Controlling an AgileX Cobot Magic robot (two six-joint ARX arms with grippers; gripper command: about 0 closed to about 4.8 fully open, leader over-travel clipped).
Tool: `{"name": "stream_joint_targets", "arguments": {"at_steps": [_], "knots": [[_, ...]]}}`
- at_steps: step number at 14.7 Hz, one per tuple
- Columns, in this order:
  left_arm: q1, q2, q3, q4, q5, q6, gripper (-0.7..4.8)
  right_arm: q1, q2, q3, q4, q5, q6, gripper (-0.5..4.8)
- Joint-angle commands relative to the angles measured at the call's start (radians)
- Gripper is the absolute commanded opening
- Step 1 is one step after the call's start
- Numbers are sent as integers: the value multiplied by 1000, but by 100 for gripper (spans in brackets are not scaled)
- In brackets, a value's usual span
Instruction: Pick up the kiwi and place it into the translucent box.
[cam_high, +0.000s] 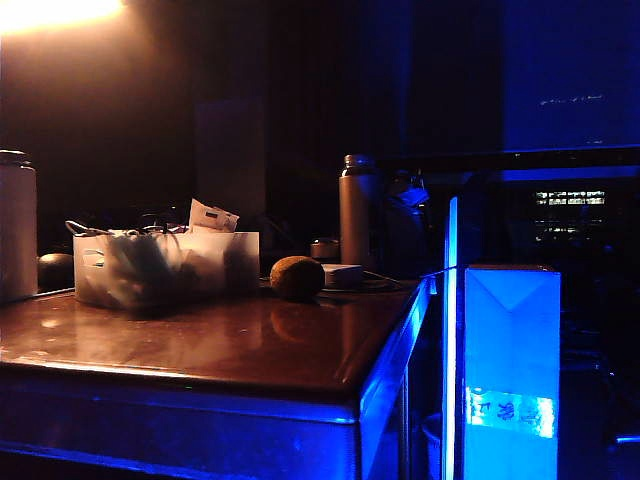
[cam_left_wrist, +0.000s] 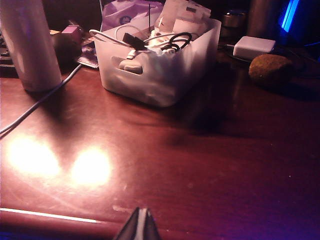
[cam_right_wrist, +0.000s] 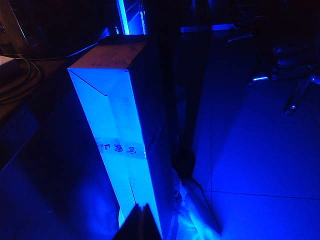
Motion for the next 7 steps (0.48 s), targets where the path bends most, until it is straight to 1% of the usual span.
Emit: {"name": "stream_joint_targets", "arguments": {"at_steps": [1, 4, 5, 7], "knots": [[1, -3, -6, -14, -5, 1, -3, 0, -1, -4, 13, -3, 4, -6], [1, -3, -6, -14, -5, -4, -4, 0, -1, -4, 14, -7, 8, -6], [1, -3, -5, -8, -8, -56, -4, 0, -1, -2, 22, -35, 9, -6], [1, -3, 48, 5, -82, -193, -4, 0, -1, 37, 37, -76, 12, -6]]}}
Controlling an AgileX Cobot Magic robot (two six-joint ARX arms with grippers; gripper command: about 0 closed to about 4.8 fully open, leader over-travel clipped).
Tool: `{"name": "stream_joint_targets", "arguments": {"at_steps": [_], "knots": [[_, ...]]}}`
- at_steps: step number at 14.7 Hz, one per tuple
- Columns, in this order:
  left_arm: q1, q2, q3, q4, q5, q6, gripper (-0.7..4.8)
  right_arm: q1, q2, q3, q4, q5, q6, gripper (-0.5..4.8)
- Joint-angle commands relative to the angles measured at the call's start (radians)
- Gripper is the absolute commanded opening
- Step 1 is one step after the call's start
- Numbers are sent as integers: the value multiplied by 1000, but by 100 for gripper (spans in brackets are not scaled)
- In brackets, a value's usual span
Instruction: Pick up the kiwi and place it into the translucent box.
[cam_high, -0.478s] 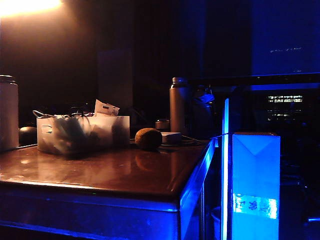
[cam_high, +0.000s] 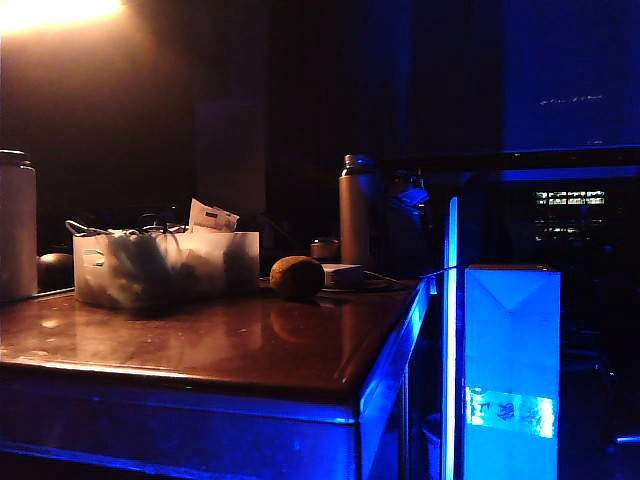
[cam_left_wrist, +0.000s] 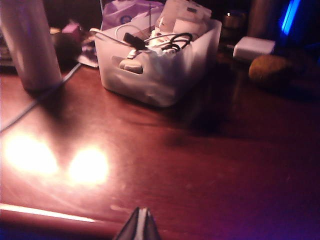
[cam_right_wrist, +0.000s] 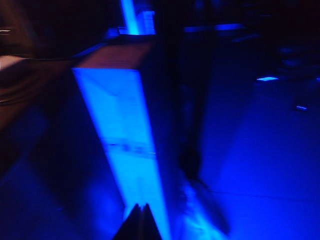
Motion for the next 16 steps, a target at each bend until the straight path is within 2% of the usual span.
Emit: {"name": "stream_joint_targets", "arguments": {"at_steps": [1, 4, 6, 8, 9, 11, 13, 14, 15, 16], "knots": [[1, -3, 101, 4, -109, -181, -4, 0, -1, 67, 49, -49, 32, -7], [2, 58, 302, 6, -192, -178, -4, 0, 14, 183, 139, 6, 121, -7], [2, 239, 463, 41, -195, -108, -4, 0, 109, 294, 154, 32, 126, -7], [2, 490, 694, 3, -159, -29, -4, 0, 280, 426, 204, 15, 126, -7], [3, 623, 838, -73, -116, 38, -4, 0, 383, 507, 216, -27, 120, -6], [3, 900, 1156, -309, -52, 131, -4, 35, 576, 660, 235, -61, 13, -6], [3, 1125, 1440, -544, 94, 131, -4, 76, 819, 842, 232, -164, -61, -6], [2, 1226, 1570, -654, 197, 132, -4, 96, 941, 943, 212, -263, -61, -7], [2, 1286, 1646, -710, 255, 132, -4, 125, 1055, 1055, 156, -347, -61, -7], [2, 1331, 1703, -736, 271, 130, -4, 172, 1164, 1172, 63, -381, -62, -6]]}}
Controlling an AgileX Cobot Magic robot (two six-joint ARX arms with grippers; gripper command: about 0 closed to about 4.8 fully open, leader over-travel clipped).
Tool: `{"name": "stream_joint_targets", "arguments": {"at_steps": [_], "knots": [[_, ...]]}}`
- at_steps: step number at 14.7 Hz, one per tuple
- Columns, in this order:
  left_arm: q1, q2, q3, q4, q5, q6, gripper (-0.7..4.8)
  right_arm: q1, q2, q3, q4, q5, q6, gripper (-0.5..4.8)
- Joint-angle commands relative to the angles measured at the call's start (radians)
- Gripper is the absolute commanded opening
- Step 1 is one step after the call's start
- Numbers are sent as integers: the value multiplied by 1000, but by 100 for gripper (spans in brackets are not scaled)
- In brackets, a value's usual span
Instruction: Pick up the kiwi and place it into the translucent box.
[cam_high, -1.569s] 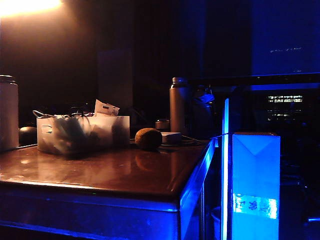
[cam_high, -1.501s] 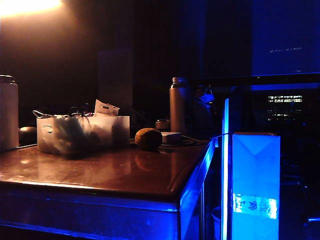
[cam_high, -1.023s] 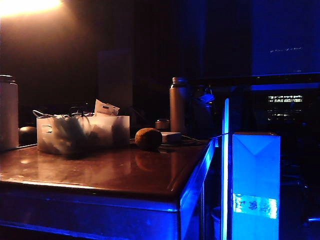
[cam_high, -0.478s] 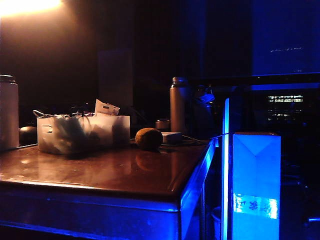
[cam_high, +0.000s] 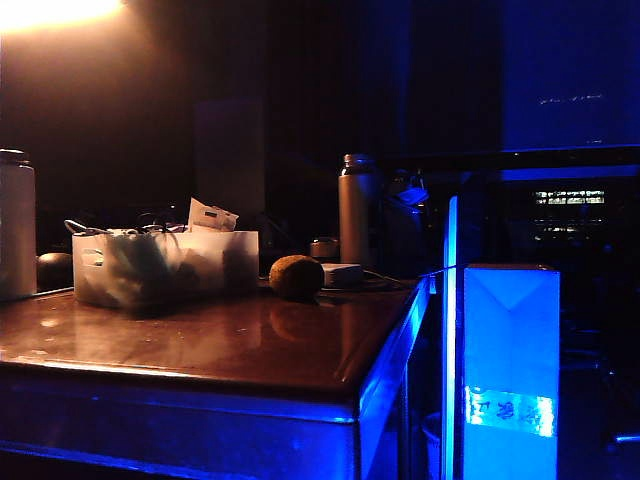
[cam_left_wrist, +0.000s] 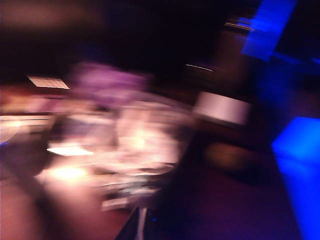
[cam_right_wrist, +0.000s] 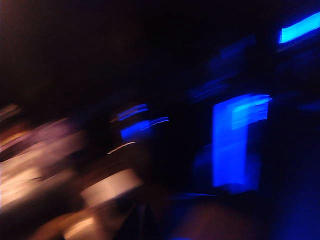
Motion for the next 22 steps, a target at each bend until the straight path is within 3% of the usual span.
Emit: {"name": "stream_joint_targets", "arguments": {"at_steps": [1, 3, 7, 12, 13, 14, 15, 19, 22], "knots": [[0, 85, 102, -73, 84, 1, -4, 119, 264, 307, -236, -124, -45, -6], [0, 93, 102, -48, 79, -29, -4, 220, 430, 470, -346, -126, -114, -6], [-2, 93, 102, -39, 72, -138, -4, 354, 700, 601, -354, -86, -171, -6], [-2, 93, 102, -17, 73, -154, -4, 447, 948, 606, -158, 27, -195, -5], [-2, 93, 102, -9, 73, -154, -4, 460, 981, 606, -128, 85, -222, 69], [-1, 93, 102, -9, 73, -154, -4, 472, 1006, 606, -103, 121, -259, 343], [-1, 93, 102, -9, 73, -154, -4, 474, 1025, 606, -82, 138, -274, 479], [-1, 93, 102, -9, 111, -151, -4, 477, 1115, 645, -51, 83, -273, 479], [-1, 93, 102, -8, 110, -150, -4, 477, 1197, 751, -142, 31, -273, 479]]}}
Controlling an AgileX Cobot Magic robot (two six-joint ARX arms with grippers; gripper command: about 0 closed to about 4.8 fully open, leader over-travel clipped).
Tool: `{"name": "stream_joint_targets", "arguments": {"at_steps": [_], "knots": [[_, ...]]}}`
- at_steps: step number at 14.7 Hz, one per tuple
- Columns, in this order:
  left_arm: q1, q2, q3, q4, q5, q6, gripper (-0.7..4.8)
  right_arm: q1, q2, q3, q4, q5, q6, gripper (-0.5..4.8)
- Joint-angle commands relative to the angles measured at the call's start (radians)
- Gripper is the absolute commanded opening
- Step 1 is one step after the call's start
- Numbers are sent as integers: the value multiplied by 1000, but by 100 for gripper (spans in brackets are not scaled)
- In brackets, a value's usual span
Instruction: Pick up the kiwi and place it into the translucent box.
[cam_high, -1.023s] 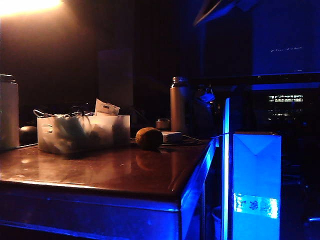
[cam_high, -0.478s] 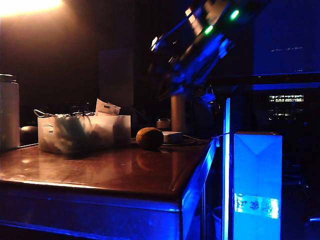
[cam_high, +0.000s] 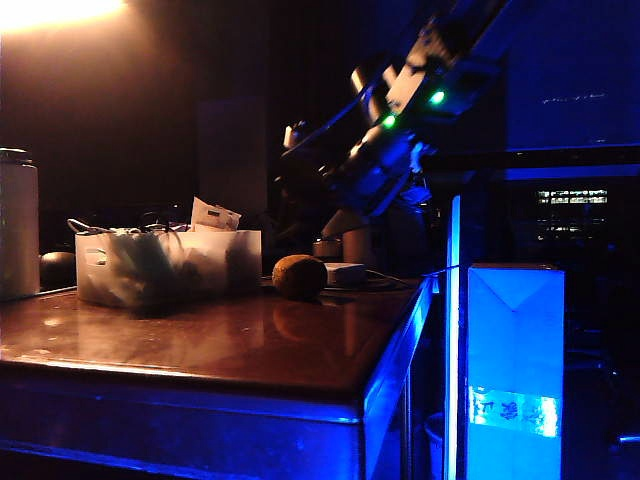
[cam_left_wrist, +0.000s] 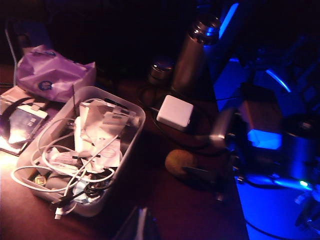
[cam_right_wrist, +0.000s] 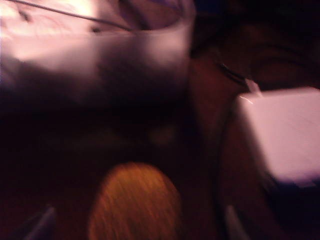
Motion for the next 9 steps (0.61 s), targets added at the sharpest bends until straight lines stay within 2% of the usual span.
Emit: {"name": "stream_joint_targets", "arguments": {"at_steps": [1, 9], "knots": [[0, -2, 5, 19, 5, 5, -4, 1, 76, 124, -101, -39, 0, 479], [0, -2, 5, 26, 5, 8, -4, 5, 200, 273, -197, -33, 1, 479]]}}
